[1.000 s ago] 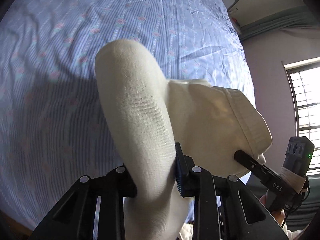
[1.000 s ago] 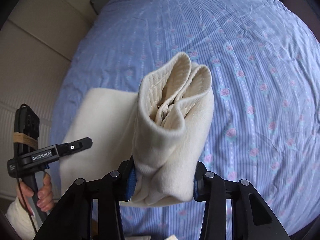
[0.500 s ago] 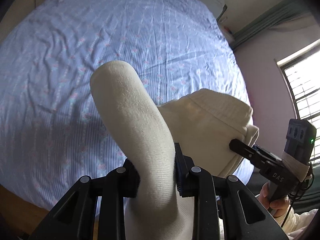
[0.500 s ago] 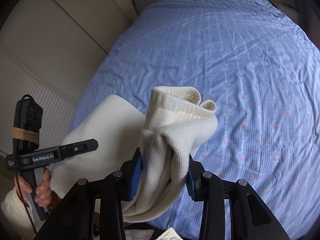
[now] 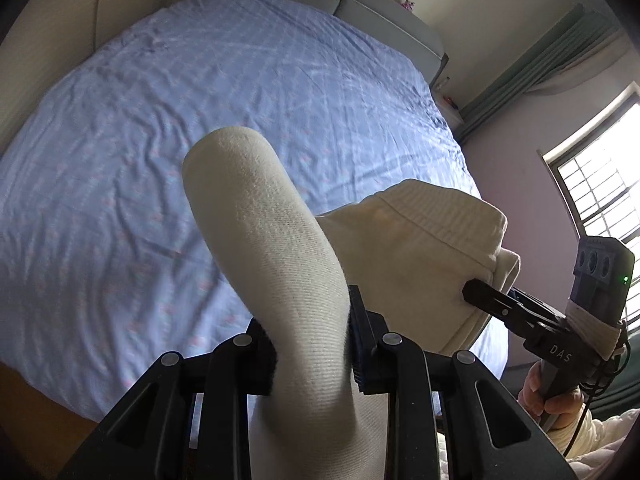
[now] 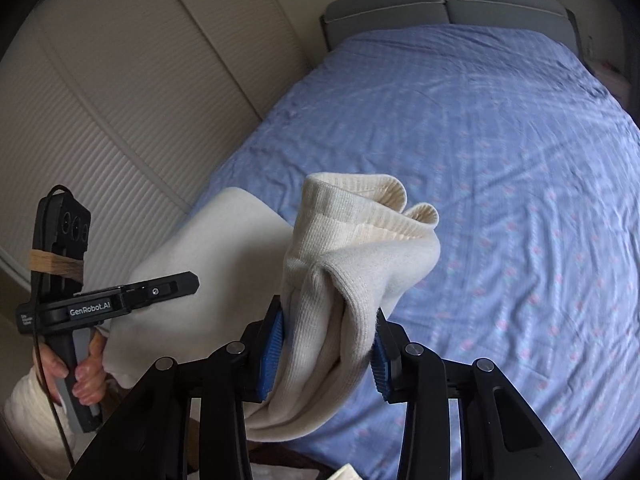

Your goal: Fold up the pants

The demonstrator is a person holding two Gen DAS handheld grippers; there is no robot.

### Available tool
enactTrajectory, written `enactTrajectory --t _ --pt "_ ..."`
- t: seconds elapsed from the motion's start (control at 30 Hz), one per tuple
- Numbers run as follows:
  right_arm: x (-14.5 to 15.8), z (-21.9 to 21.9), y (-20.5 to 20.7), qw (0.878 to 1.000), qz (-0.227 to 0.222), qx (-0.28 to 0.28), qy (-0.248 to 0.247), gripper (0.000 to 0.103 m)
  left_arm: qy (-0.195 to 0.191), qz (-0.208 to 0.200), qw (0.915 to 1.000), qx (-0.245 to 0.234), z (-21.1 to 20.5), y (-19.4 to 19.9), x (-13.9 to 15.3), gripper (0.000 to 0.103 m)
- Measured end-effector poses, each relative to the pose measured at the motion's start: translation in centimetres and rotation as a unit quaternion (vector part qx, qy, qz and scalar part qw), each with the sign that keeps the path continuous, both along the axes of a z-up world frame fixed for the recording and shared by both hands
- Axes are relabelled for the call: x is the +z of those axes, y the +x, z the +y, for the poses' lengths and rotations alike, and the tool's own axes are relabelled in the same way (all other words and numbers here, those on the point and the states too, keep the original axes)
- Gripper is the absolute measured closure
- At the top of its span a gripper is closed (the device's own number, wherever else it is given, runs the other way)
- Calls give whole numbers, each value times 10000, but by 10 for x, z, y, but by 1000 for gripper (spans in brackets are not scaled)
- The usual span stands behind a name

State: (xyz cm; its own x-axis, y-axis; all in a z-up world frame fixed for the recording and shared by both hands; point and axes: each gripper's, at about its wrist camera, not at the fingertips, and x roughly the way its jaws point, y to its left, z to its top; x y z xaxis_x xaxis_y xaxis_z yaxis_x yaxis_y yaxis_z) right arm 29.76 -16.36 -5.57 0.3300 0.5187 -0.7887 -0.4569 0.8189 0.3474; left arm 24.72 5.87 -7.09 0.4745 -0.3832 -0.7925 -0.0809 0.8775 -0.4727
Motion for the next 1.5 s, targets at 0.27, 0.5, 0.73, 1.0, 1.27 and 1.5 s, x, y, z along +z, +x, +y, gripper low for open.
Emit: enactTrajectory --t 0.27,0.5,0.73,1.0,1.27,1.5 --pt "-6 112 7 9999 -23 -160 9 64 78 39 9995 -291 118 19 0 76" --pt "-28 217 32 9997 61 -251 11 64 207 54 9992 -339 227 47 -14 76" --pt "-50 297 63 9995 224 -231 -69 64 292 3 9985 -455 313 94 -36 76" --pt "-97 355 103 9976 584 -265 -247 75 636 96 9961 -596 383 163 -90 76" --pt "-131 374 112 9890 1175 -293 -855 69 1497 1528 9763 -324 434 179 -193 63" --pt "-155 375 105 9802 1619 -357 -1083 53 2505 1339 9587 139 445 149 -169 38"
